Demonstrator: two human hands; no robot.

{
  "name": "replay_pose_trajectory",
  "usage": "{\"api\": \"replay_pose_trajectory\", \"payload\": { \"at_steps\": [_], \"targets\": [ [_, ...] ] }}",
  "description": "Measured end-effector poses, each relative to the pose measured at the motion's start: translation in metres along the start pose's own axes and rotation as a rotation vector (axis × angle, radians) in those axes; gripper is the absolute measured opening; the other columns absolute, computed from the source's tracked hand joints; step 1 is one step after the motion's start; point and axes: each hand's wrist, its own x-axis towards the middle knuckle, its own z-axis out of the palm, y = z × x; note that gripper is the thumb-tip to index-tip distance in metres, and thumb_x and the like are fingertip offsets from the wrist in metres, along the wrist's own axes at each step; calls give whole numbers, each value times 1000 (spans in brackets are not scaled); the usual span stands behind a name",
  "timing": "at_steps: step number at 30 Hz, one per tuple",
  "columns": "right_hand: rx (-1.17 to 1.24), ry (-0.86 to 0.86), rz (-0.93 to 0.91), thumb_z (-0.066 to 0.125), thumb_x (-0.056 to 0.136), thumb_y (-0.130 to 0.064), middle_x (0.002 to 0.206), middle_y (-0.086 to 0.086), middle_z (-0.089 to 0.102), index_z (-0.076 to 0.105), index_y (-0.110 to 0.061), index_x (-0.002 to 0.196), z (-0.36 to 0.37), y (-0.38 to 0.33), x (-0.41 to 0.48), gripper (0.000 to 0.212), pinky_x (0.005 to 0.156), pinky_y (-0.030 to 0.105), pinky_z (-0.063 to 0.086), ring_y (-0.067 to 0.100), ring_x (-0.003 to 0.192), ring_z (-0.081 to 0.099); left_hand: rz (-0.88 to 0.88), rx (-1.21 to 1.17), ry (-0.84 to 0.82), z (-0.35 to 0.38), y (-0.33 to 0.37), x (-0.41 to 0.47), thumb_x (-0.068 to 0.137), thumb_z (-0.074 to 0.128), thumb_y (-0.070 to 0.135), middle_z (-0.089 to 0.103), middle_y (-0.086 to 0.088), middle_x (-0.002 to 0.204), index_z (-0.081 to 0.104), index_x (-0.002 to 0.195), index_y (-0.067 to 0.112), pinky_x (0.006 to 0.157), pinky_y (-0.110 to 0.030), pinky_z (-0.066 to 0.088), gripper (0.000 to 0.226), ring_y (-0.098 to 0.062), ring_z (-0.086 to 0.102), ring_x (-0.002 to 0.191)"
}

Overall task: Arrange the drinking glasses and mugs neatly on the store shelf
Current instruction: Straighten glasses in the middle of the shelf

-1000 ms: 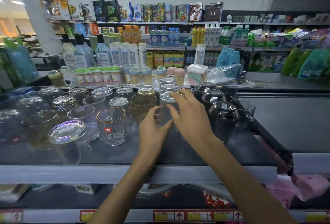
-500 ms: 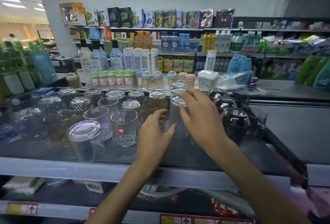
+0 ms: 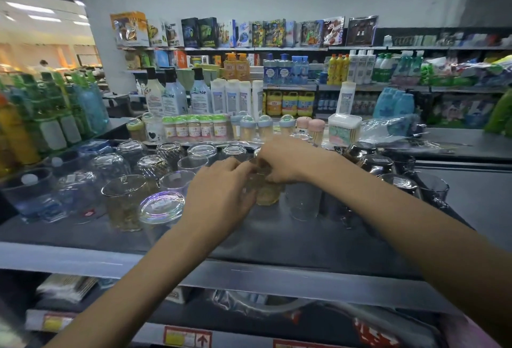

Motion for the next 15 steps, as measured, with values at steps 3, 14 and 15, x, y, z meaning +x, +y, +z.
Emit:
{"api": "replay_pose_trajectory", "payload": {
  "at_steps": [3, 14, 15],
  "targets": [
    [4, -54, 15, 72, 86, -25, 96, 10, 70, 72, -12, 101, 8, -4, 8, 20, 65, 32, 46, 30, 88, 64, 32, 109, -63, 13, -17, -8, 88, 66, 46, 68, 3, 105, 71, 114, 29, 74, -38, 46, 31, -29, 67, 94],
    [-86, 9, 18, 75, 87, -29, 100, 9, 69, 68, -16, 96, 19, -10, 14, 17, 66, 33, 42, 32, 99, 66, 19, 139, -121, 15, -26, -13, 89, 67, 27, 70, 1, 109, 66, 113, 24, 77, -38, 45, 24, -29, 67, 105],
    [-92, 33, 29, 74, 88, -29, 104, 10, 70, 70, -15, 100, 18, -8, 13, 19, 67, 33, 41, 33, 101, 66, 13, 122, -126, 15, -28, -14, 91, 65, 27, 70, 2, 112, 65, 115, 24, 80, -38, 45, 24, -28, 66, 108]
  ]
}}
